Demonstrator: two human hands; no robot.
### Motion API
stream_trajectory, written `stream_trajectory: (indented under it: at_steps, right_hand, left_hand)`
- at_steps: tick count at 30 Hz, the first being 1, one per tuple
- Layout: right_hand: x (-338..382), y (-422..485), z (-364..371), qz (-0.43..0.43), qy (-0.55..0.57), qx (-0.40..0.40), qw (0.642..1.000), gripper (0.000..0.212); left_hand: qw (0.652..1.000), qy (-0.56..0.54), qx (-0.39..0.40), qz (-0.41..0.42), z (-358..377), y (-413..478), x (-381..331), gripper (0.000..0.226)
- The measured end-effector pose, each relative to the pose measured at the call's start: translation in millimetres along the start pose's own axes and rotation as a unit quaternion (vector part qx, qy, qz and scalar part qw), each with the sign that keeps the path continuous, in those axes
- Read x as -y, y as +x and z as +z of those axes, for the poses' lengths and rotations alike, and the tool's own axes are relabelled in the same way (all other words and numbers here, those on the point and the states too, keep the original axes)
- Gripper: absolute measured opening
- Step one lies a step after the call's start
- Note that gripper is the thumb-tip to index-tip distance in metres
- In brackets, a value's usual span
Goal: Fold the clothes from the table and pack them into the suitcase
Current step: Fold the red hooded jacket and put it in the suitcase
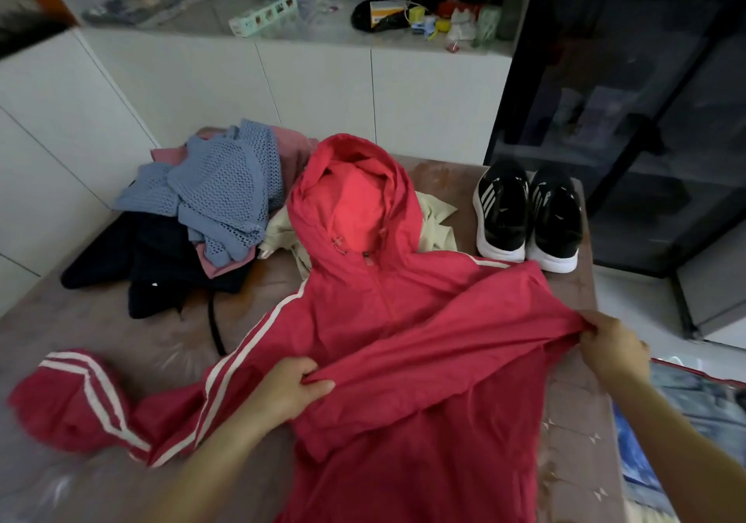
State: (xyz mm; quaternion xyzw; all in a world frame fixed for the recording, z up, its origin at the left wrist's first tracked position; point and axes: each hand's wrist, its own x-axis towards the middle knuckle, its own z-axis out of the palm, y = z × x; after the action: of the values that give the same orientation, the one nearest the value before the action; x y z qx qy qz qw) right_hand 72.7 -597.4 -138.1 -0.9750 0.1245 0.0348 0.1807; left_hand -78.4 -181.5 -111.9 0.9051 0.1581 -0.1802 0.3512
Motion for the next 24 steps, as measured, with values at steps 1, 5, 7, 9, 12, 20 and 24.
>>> stream_trajectory:
  at_steps: [1, 5, 7, 9, 12, 20, 24]
  right_hand:
    - [-1, 0, -2, 0.04, 0.013, 0.031, 0.999, 0.041]
    - [11, -4, -9, 0.036, 0.001, 0.11, 0.993, 0.067]
    - [14, -9, -7, -0.084, -0.07, 0.087, 0.99, 0.071]
    - [9, -8, -10, -0.168, -0.108, 0.002, 0.98, 0.055]
    - [8, 2, -27, -0.112, -0.042, -0.035, 0.992, 0.054]
    - [1, -68, -12, 0.025, 0.04, 0.106, 0.993, 0.073]
    - [-11, -158, 5, 0.0, 0.002, 0.178, 0.984, 0.022]
  left_hand:
    - [1.0, 0.01, -0.018, 0.006, 2, 1, 1, 0.03]
    - [0.996, 0.036, -0.078, 0.03, -1, 1, 1, 0.021]
    - [0.995, 0.074, -0.052, 0.031, -3, 3, 2, 0.017]
    - [0.994, 0.092, -0.049, 0.038, -2, 5, 1, 0.013]
    - [0.989, 0.046, -0.126, 0.059, 1, 8, -6, 0.01]
    - [0.948, -0.054, -0.296, 0.104, -4, -30, -11, 0.02]
    - [0.975, -0.035, -0.216, 0.047, 33, -87, 16, 0.025]
